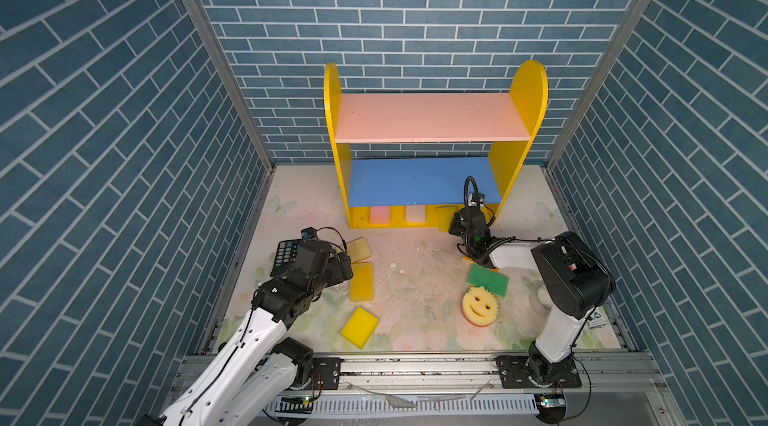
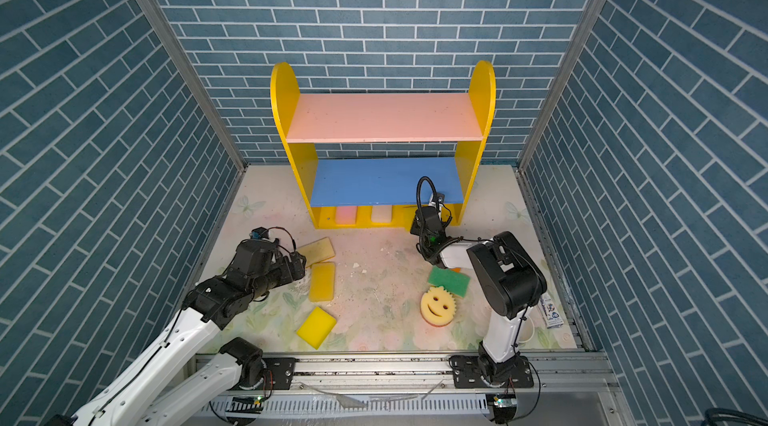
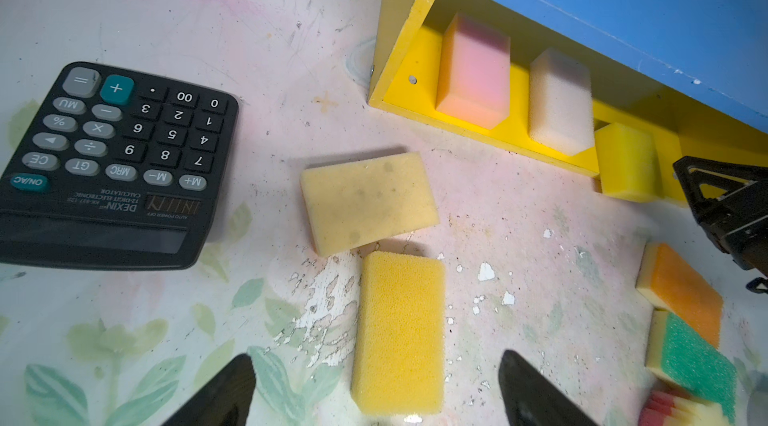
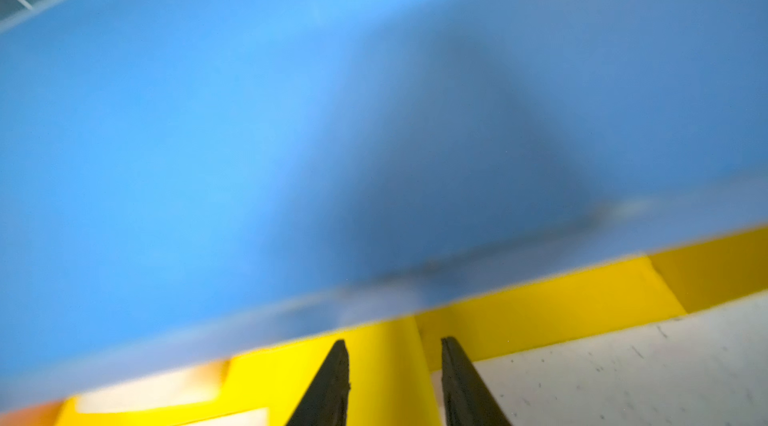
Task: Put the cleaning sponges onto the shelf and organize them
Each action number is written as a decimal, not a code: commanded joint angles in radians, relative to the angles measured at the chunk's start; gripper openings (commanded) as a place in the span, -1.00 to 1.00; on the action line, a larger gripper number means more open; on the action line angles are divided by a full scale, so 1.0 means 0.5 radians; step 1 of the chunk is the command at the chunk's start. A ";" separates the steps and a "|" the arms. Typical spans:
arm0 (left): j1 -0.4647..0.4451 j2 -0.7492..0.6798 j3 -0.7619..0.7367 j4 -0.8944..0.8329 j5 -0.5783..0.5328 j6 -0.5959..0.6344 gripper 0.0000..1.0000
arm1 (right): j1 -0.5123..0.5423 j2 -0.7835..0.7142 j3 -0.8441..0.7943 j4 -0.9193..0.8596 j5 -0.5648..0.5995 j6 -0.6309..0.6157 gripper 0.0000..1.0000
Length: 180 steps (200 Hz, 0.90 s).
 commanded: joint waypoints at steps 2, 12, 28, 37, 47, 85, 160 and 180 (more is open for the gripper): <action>0.011 -0.016 -0.002 -0.009 0.010 0.034 0.86 | 0.027 -0.191 -0.096 -0.074 -0.052 0.095 -0.24; 0.013 -0.021 0.002 -0.008 0.009 0.041 0.86 | 0.061 -0.247 -0.132 -0.115 -0.049 0.109 -0.22; 0.014 -0.036 -0.003 -0.008 0.010 0.044 0.86 | 0.120 -0.315 -0.180 -0.188 -0.041 0.137 -0.19; 0.014 -0.049 -0.016 -0.002 0.013 0.036 0.86 | 0.140 -0.349 -0.226 -0.197 -0.051 0.193 -0.18; 0.015 -0.064 -0.033 0.004 0.018 0.024 0.87 | 0.146 -0.367 -0.291 -0.155 -0.095 0.291 -0.17; 0.014 -0.065 -0.031 -0.013 0.050 0.029 0.87 | 0.142 -0.328 -0.439 0.034 -0.212 0.581 -0.10; 0.020 -0.130 -0.054 -0.055 0.030 0.013 0.87 | -0.032 0.088 -0.328 0.584 -0.527 0.915 0.15; 0.019 -0.134 -0.061 -0.063 0.017 0.011 0.87 | -0.068 0.196 -0.303 0.707 -0.534 1.009 0.14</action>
